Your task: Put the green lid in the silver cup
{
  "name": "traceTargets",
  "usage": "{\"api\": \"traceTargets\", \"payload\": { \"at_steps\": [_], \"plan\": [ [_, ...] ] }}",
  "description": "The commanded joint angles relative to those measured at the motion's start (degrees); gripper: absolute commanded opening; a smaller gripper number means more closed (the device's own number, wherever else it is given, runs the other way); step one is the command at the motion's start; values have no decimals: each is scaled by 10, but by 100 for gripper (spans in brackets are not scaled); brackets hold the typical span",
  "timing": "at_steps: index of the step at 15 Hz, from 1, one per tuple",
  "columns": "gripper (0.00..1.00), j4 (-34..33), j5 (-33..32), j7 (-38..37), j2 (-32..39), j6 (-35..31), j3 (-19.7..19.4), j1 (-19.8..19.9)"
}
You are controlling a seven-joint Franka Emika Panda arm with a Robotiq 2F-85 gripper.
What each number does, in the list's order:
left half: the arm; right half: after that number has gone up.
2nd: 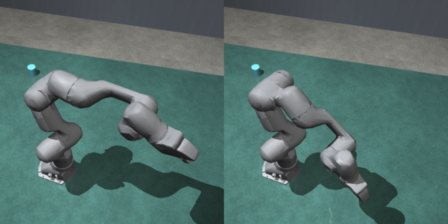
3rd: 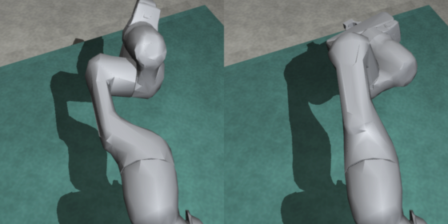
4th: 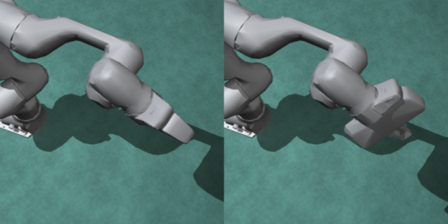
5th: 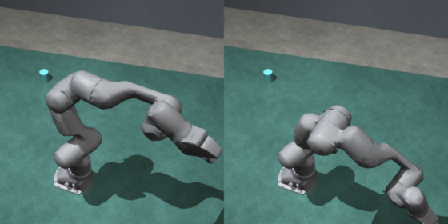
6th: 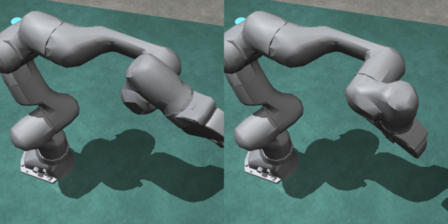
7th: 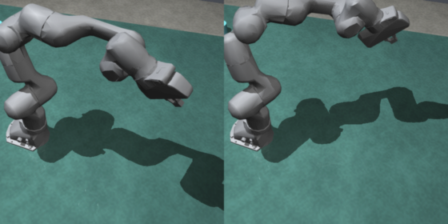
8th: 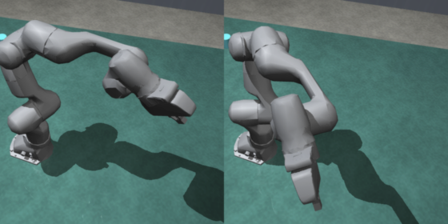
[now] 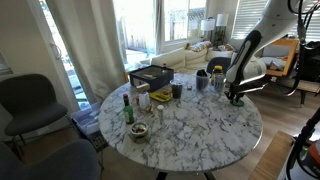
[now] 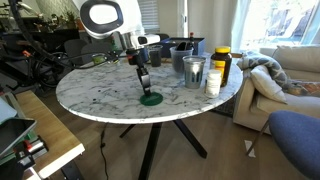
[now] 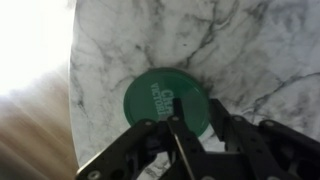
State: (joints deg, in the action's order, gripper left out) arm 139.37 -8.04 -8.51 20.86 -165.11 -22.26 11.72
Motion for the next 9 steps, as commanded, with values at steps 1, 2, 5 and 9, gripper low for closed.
{"api": "traceTargets", "payload": {
  "at_steps": [1, 2, 5, 9],
  "plan": [
    [39, -13, 19, 15, 18, -6, 11, 11],
    [40, -12, 17, 14, 15, -6, 9, 9],
    [48, -10, 12, 13, 8, -6, 5, 4],
    [36, -19, 20, 15, 20, -5, 13, 11]
  ]
}}
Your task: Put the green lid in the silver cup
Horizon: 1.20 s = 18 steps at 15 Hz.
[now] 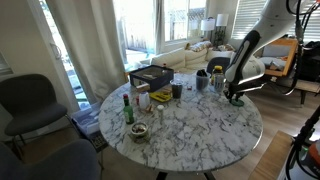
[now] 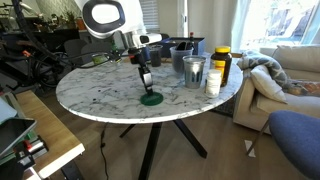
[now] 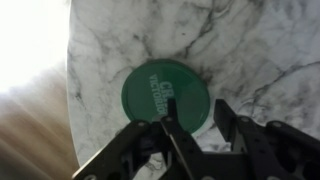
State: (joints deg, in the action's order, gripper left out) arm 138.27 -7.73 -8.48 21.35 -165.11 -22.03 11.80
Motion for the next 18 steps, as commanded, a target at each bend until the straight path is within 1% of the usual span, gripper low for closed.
{"api": "traceTargets", "payload": {
  "at_steps": [1, 2, 3, 5, 6, 7, 8, 9, 11, 14, 15, 16, 17, 18],
  "plan": [
    [33, -10, 21, 17, 19, -7, 15, 14],
    [33, -13, 25, 19, 23, -7, 19, 17],
    [28, -16, 29, 20, 27, -8, 22, 19],
    [31, -22, 35, 22, 35, -6, 28, 23],
    [28, -25, 36, 24, 36, -4, 28, 23],
    [23, -27, 36, 24, 37, -2, 26, 22],
    [6, -28, 34, 21, 39, -1, 23, 20],
    [1, -30, 30, 18, 39, 0, 19, 17],
    [0, -32, 22, 13, 39, 1, 8, 9],
    [2, -29, 8, 5, 32, 6, -11, -4],
    [2, -26, 8, 9, 25, 13, -11, -4],
    [2, -15, -3, 14, 6, 24, -18, -13],
    [2, -5, -24, 14, -10, 29, -32, -29],
    [2, 4, -57, 6, -24, 32, -55, -53]
  ]
}}
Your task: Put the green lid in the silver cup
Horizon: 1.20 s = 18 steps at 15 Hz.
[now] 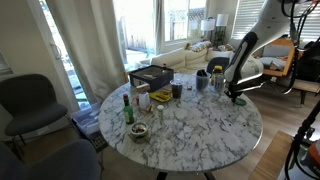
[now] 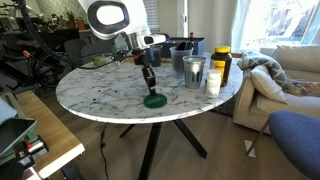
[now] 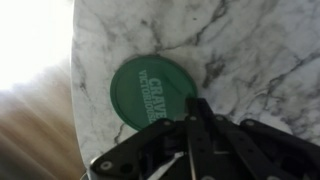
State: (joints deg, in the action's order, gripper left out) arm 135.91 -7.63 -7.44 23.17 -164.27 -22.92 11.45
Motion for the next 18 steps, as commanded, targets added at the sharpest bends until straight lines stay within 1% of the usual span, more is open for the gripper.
{"api": "traceTargets", "payload": {
  "at_steps": [1, 3, 4, 6, 7, 8, 9, 11, 12, 13, 14, 16, 18],
  "plan": [
    [2, 29, -90, -11, -51, 27, -64, -69],
    [1, 29, -170, -25, -69, 40, -103, -110],
    [2, 25, -217, -33, -76, 57, -120, -128],
    [2, 15, -308, -59, -91, 101, -135, -151],
    [2, 15, -344, -72, -101, 119, -130, -150],
    [2, 14, -372, -89, -111, 142, -119, -142],
    [4, 5, -335, -73, -92, 114, -83, -101],
    [4, 4, -365, -85, -105, 135, -76, -98],
    [1, 5, -369, -85, -108, 138, -75, -97],
    [1, -1, -406, -119, -107, 118, -79, -101],
    [1, -10, -452, -153, -113, 114, -77, -104],
    [1, -28, -536, -222, -123, 131, -66, -105],
    [1, -37, -601, -275, -136, 157, -41, -97]
  ]
}}
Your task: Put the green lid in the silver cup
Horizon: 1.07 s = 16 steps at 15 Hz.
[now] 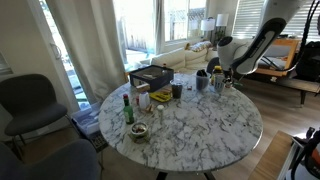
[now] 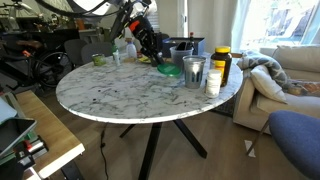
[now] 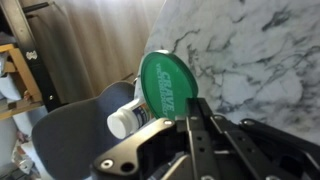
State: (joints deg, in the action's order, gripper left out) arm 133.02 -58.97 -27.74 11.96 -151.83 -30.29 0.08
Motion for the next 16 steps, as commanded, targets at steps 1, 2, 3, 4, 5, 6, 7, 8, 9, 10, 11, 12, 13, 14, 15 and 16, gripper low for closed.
{"api": "traceTargets", "payload": {
  "at_steps": [1, 2, 3, 4, 5, 6, 7, 8, 9, 10, 11, 12, 13, 14, 15, 16],
  "plan": [
    [1, -11, -109, -90, -29, 42, 47, 23],
    [1, -12, -131, -110, -32, 39, 60, 32],
    [1, -19, -166, -146, -31, 26, 70, 41],
    [1, -24, -191, -173, -29, 22, 80, 50],
    [1, -30, -209, -197, -25, 20, 89, 60],
    [1, -36, -225, -219, -19, 21, 97, 70],
    [1, -40, -239, -238, -15, 18, 103, 79],
    [1, -43, -248, -249, -12, 22, 109, 86],
    [1, -45, -255, -258, -9, 22, 114, 94],
    [1, -49, -256, -257, -3, 14, 118, 103],
    [1, -53, -258, -253, 2, 16, 121, 110],
    [1, -55, -255, -231, 5, 9, 125, 117],
    [1, -58, -249, -204, 9, 7, 129, 123],
    [1, -59, -244, -182, 12, 6, 132, 128],
    [1, -62, -239, -158, 16, 10, 135, 131],
    [1, -65, -235, -134, 20, 14, 138, 134]
  ]
}}
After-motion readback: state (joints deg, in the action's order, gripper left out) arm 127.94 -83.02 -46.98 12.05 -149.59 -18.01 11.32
